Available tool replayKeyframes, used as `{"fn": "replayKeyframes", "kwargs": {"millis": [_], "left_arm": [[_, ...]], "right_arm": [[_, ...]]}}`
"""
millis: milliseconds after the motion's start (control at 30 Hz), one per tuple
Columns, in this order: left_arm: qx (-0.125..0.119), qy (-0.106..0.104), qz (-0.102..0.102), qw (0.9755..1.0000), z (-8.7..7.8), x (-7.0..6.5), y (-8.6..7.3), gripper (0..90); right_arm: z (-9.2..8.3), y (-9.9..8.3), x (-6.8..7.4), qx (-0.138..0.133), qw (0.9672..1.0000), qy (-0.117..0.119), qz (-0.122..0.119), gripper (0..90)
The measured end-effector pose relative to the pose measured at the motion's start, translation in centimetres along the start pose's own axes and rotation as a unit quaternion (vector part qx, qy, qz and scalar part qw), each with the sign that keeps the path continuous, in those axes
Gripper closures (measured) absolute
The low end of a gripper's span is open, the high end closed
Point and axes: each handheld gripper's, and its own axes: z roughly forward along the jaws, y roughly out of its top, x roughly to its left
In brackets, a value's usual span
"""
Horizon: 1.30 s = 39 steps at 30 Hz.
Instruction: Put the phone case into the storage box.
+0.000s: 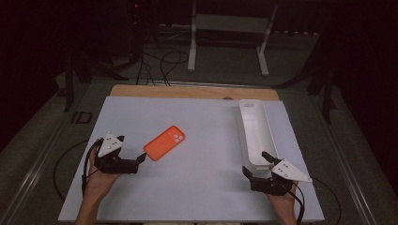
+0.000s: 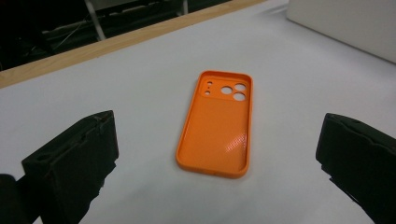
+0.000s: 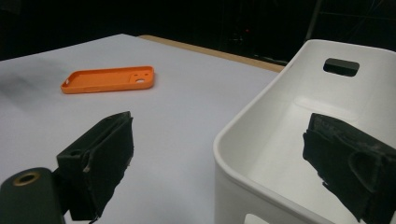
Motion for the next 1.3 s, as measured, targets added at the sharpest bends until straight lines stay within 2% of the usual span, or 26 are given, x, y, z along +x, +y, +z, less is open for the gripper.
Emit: {"fn": "replayKeyframes", "kwargs": {"millis": [567,800,1133,1233,1300], "left_arm": [[0.047,-0.012,0.021,0.9986,3.3,0.5,1.4,0.0],[0.056,-0.01,0.023,0.9981,4.3,0.9,1.5,0.0],[0.081,-0.024,0.025,0.9961,6.0,1.1,1.2,0.0],[0.086,-0.024,0.024,0.9957,6.4,1.2,1.0,0.0],[0.09,-0.016,0.028,0.9954,6.6,1.2,1.0,0.0]], "right_arm": [[0.0,-0.1,-0.1,0.002,1.0,0.001,0.001,8.8],[0.0,-0.1,-0.1,0.002,1.0,0.001,0.0,8.8],[0.0,-0.1,-0.1,0.003,1.0,0.001,0.0,8.8],[0.0,-0.1,-0.1,0.003,1.0,0.001,0.0,8.8],[0.0,-0.1,-0.1,0.004,1.0,0.001,0.0,8.8]]}}
